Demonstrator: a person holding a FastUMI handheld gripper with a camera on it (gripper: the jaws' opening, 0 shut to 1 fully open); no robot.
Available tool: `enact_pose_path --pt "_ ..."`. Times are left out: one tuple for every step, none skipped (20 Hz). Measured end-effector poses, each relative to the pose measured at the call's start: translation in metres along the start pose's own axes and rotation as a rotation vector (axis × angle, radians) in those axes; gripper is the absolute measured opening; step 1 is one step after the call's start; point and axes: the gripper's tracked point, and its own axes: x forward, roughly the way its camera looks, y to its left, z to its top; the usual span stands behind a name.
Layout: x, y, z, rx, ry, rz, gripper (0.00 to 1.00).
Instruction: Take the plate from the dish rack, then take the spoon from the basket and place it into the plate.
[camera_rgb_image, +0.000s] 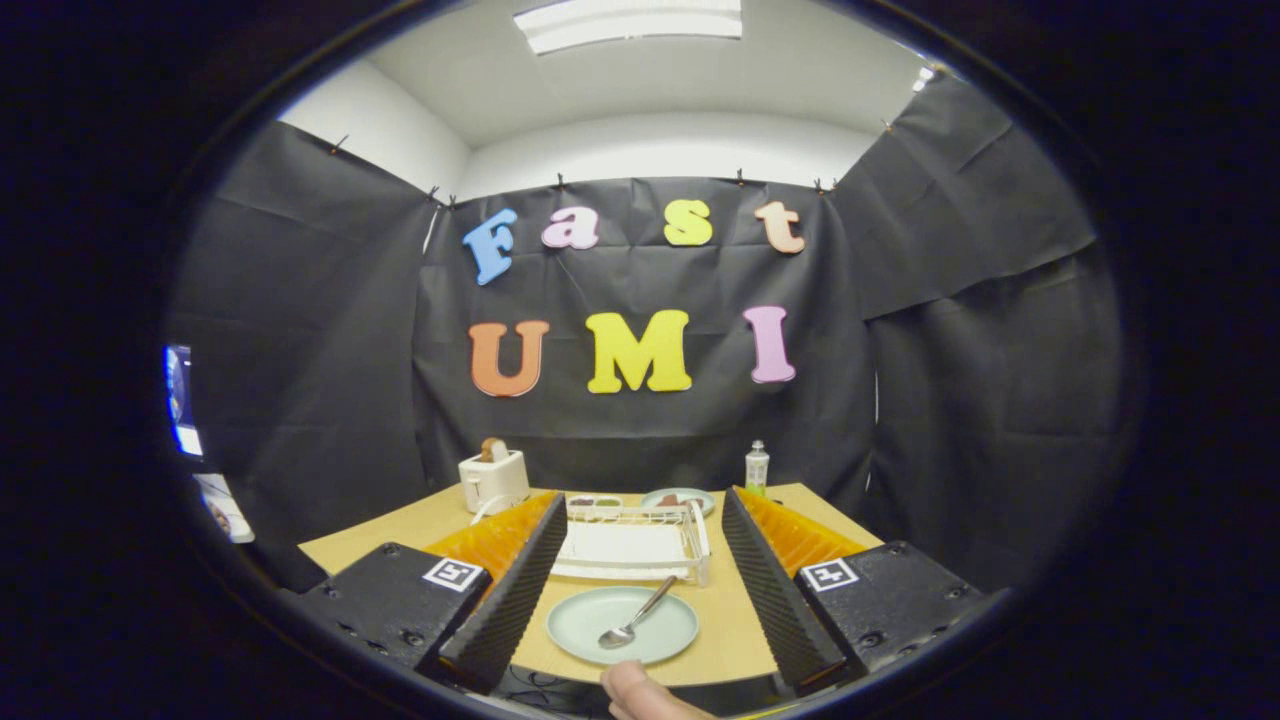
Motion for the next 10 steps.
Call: enact_pose_path --pt "0.000 -0.002 0.002 -0.003 0.000 0.002 1.00" --pt "-0.002 -0.004 0.005 -0.002 -0.007 -0.001 1.00" --pt "-0.004 -0.006 0.007 -0.003 -0.012 -0.005 1.00" --pt "-0.007 -0.006 0.008 -0.007 -0.015 -0.005 1.00" --pt "-0.008 -0.006 0.008 -0.008 -0.018 -0.006 1.00" --pt "-0.010 -0.005 0.010 -0.007 -0.023 -0.006 1.00" --pt "-0.012 -0.003 0.009 -0.005 -0.026 -0.004 1.00" --pt "-0.013 -0.002 0.009 -0.006 -0.028 -0.001 1.00" --pt "-0.014 -0.003 0.009 -0.006 -0.028 -0.004 1.00" --pt "-0.014 -0.004 0.007 -0.006 -0.021 -0.012 1.00"
